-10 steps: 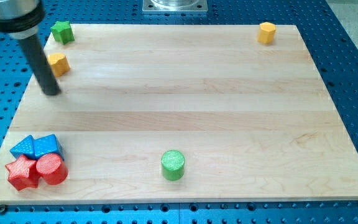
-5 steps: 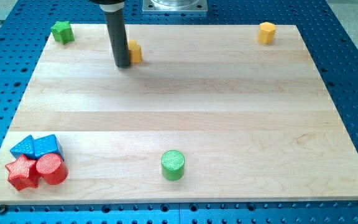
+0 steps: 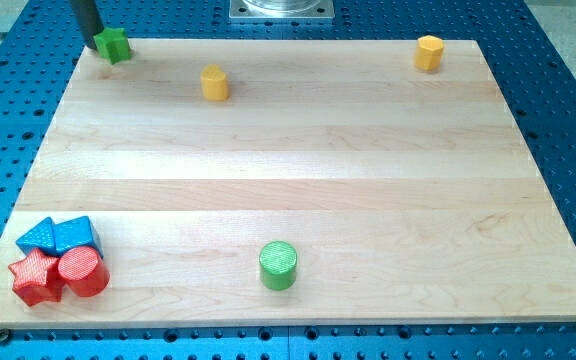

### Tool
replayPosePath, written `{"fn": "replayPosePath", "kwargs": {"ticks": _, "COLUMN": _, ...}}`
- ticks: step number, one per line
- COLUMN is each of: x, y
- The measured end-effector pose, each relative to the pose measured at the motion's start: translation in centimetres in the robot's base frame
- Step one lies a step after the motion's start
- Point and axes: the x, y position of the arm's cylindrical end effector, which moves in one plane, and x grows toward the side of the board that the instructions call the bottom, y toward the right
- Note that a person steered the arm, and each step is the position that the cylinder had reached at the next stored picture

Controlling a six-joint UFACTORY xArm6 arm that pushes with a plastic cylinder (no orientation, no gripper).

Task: Push the yellow heart and green star to the center of the board

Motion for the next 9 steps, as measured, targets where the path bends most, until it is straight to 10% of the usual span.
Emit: {"fn": "replayPosePath", "kwargs": {"ticks": 9, "x": 3.7, "y": 9.7}}
